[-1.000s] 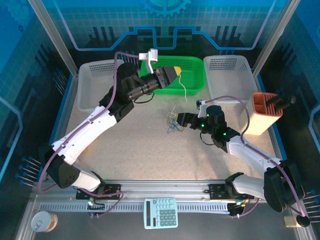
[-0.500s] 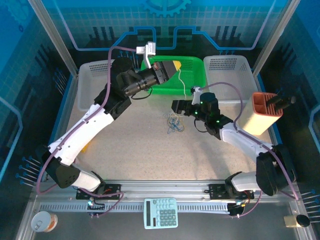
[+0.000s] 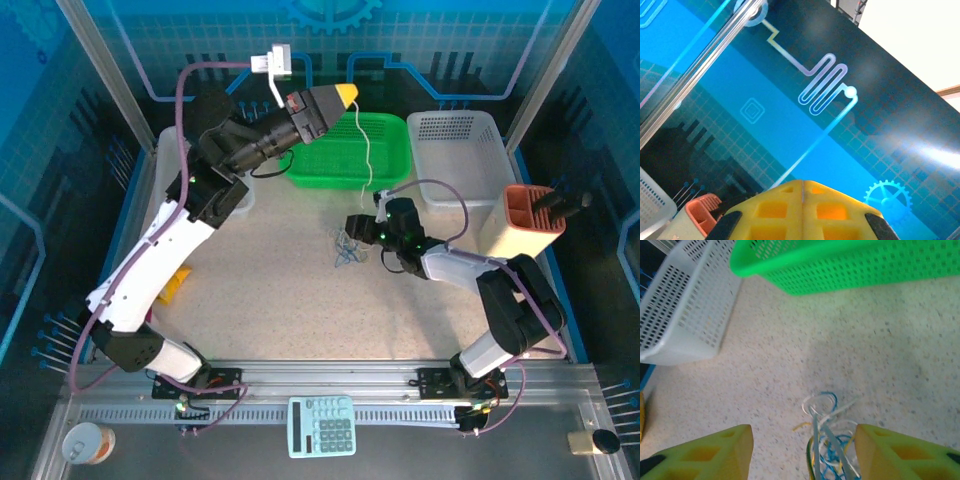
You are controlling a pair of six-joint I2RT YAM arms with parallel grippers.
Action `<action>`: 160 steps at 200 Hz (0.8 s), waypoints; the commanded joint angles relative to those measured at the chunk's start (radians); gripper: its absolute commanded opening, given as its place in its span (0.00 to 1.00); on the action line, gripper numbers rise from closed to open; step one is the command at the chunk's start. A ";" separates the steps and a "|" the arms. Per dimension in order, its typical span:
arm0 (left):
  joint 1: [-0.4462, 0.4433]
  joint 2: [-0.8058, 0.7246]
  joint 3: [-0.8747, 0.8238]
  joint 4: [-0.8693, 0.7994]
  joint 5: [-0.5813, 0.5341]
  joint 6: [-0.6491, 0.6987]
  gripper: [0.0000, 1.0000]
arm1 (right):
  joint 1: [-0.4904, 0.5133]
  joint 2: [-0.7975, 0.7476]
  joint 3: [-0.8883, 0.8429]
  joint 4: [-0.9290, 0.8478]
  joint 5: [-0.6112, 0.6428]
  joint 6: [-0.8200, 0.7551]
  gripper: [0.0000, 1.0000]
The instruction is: Untangle the cables
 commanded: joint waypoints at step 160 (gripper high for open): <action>0.193 0.090 0.129 -0.047 0.016 0.071 0.00 | 0.016 -0.196 -0.018 -0.163 -0.031 -0.025 0.85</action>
